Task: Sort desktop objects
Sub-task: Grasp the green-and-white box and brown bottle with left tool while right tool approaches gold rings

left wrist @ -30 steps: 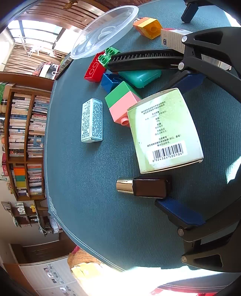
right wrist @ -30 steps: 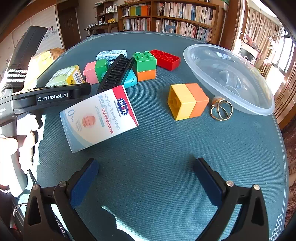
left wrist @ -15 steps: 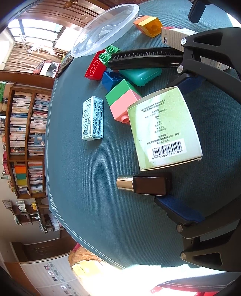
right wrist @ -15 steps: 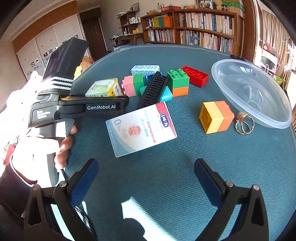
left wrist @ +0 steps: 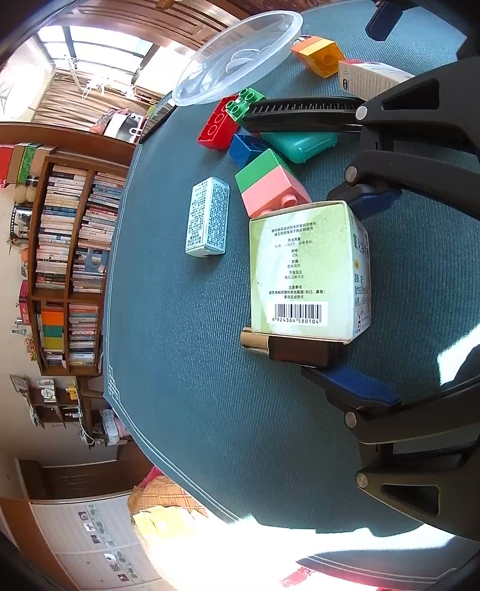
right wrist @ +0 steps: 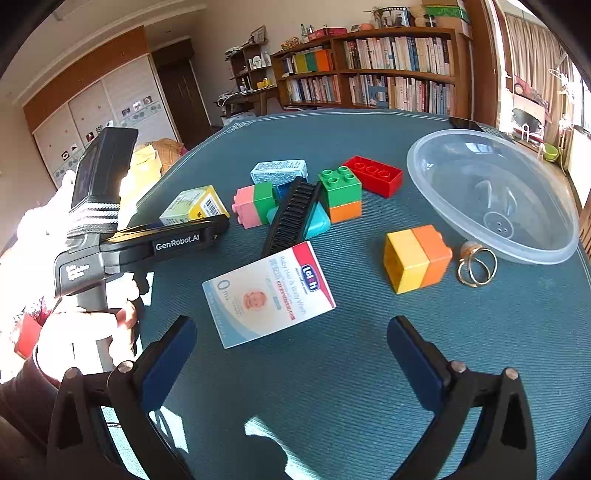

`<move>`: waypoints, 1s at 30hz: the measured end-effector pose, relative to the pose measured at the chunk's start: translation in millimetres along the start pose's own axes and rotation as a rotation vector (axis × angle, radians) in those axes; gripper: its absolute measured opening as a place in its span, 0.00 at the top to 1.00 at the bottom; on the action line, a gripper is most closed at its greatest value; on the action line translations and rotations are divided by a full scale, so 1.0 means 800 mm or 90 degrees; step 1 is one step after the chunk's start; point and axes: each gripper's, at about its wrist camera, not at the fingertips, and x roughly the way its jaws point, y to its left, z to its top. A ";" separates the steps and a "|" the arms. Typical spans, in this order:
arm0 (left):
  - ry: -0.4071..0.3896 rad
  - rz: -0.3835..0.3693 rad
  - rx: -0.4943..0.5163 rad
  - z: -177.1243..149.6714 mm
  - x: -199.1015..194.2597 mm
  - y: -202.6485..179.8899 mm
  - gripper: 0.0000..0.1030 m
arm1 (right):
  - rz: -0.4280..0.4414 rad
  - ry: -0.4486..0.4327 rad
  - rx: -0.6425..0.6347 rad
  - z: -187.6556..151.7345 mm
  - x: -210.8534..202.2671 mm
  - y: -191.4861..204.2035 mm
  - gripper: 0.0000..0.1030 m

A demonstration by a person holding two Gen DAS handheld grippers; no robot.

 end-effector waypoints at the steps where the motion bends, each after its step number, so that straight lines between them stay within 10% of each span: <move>1: -0.002 0.000 -0.001 0.000 -0.001 0.000 0.29 | -0.006 -0.003 0.021 0.002 -0.002 -0.011 0.00; 9: -0.001 0.002 -0.004 0.002 0.000 -0.002 0.29 | -0.054 -0.030 0.191 0.014 -0.014 -0.110 0.04; 15: 0.004 0.002 -0.009 0.002 0.002 -0.002 0.29 | -0.112 -0.039 0.248 0.020 -0.019 -0.157 0.29; 30: 0.007 0.005 -0.006 -0.001 0.005 -0.003 0.29 | -0.214 -0.009 0.141 0.047 0.015 -0.151 0.39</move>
